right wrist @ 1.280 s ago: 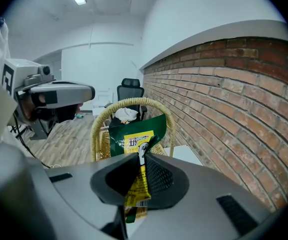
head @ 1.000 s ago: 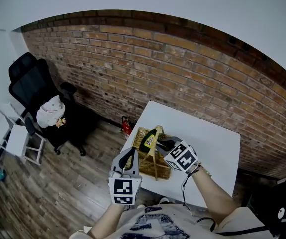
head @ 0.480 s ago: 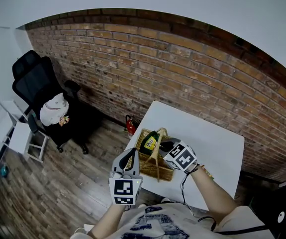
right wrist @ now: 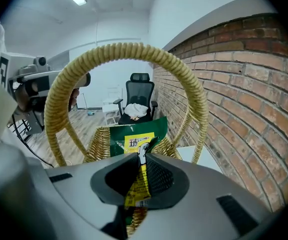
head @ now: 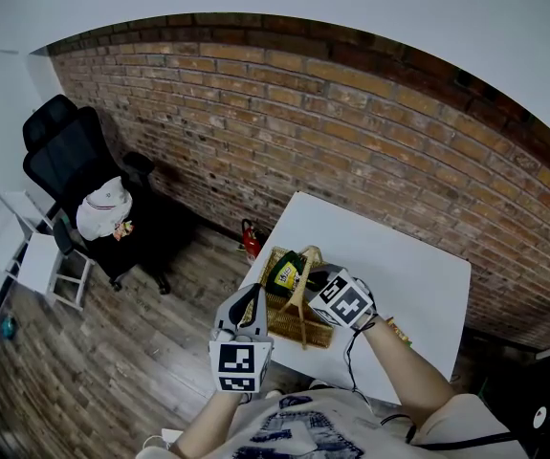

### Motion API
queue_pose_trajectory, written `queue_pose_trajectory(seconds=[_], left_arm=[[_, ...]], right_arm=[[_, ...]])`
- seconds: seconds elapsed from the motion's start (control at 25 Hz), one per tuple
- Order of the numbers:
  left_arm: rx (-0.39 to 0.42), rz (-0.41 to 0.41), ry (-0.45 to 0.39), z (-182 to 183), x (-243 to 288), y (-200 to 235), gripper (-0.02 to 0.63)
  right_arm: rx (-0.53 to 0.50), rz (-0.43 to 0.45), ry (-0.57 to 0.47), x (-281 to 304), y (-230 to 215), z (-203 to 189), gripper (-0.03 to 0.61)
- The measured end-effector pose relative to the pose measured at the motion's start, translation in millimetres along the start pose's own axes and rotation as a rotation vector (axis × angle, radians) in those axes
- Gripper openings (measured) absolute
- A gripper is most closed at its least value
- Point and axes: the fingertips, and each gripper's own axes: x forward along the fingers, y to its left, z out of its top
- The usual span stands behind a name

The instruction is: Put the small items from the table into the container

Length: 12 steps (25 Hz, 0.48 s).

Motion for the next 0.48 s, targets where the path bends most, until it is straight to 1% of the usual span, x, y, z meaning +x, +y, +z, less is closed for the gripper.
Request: queue_pose_trajectory(seconds=[0.48], left_arm=[[-0.010, -0.005, 0.012, -5.7, 0.4, 0.8, 0.052]], right_arm=[[-0.058, -0.038, 0.045, 8.5, 1.4, -3.6, 0.061]])
